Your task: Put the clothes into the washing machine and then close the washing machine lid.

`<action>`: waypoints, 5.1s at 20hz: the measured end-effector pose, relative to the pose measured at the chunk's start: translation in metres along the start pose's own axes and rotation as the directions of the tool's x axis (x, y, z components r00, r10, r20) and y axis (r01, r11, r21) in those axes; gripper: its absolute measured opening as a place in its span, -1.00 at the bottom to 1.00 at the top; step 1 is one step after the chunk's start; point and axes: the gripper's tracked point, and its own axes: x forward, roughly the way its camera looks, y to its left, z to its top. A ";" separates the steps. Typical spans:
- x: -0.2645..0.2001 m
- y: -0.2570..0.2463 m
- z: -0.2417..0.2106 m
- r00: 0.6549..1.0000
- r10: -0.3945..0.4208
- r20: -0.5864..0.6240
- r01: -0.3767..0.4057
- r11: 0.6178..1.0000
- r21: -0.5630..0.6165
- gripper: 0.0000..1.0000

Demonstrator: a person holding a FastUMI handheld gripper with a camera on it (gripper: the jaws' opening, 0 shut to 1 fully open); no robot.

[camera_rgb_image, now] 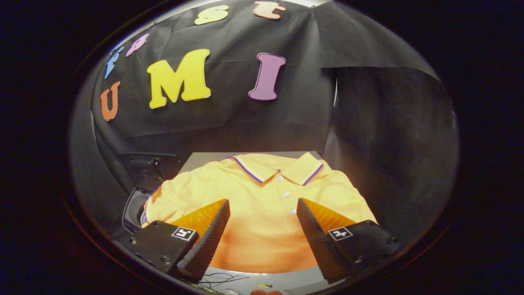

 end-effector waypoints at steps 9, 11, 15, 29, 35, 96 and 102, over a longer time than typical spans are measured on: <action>0.038 -0.007 -0.010 0.995 -0.008 -0.098 0.010 1.000 0.022 1.00; 0.042 -0.009 -0.015 0.993 -0.015 -0.118 0.017 1.000 0.014 1.00; 0.046 -0.009 -0.020 0.991 -0.024 -0.133 0.021 0.999 -0.024 1.00; 0.043 -0.004 -0.022 0.967 -0.029 -0.251 0.030 1.000 -0.001 0.87; 0.041 -0.002 -0.024 0.965 -0.013 -0.261 0.011 1.000 -0.009 0.28; 0.001 0.415 0.022 0.841 0.467 -0.272 -0.511 0.852 -0.116 -0.91; 0.024 0.425 -0.011 0.822 0.456 -0.340 -0.514 0.852 -0.101 -0.91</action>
